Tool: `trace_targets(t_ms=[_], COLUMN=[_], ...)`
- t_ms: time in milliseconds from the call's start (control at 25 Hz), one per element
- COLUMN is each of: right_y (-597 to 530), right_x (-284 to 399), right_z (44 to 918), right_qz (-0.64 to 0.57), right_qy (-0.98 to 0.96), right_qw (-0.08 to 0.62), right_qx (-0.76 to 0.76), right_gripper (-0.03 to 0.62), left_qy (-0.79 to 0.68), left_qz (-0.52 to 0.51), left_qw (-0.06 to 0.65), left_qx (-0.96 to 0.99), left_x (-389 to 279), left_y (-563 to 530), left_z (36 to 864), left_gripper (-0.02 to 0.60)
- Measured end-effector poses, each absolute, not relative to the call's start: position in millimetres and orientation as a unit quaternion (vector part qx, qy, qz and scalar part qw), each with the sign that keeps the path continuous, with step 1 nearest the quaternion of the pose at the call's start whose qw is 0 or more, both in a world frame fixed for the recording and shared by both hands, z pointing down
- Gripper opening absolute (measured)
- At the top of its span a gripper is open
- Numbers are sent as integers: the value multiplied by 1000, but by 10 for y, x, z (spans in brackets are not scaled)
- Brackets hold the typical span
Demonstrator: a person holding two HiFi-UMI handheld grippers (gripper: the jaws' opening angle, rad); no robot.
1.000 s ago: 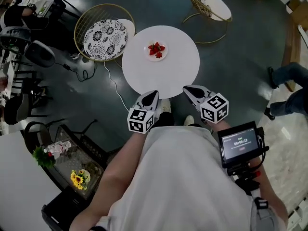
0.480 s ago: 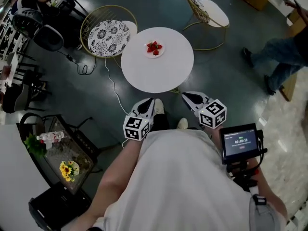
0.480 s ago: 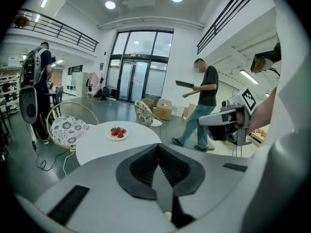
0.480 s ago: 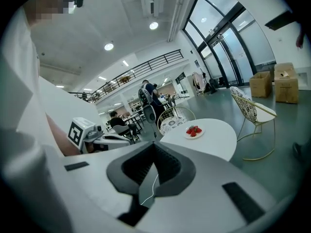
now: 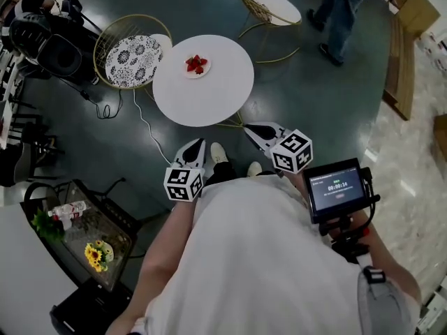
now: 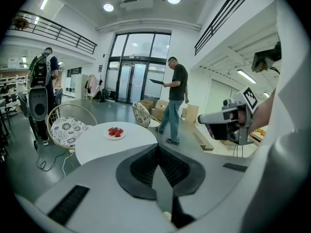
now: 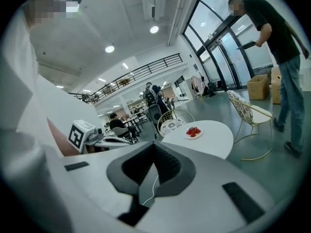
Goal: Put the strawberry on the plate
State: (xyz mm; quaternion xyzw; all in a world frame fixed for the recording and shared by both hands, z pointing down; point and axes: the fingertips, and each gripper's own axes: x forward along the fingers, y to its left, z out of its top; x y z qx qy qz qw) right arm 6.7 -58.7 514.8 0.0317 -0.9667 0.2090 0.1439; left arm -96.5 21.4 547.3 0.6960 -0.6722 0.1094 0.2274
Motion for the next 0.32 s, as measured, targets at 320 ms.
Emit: trace_targets(t_ms=[320], right_y=[-558], right_x=[90], right_z=[5145], right_qz=[211], right_qy=[-966], right_qw=[143], right_qx=[32], right_gripper=[6], left_qy=[-673], left_qz=[111], left_qw=[225], left_qx=[695], left_x=[-951], left_y=[214], left_z=[5448], left_gripper=[8])
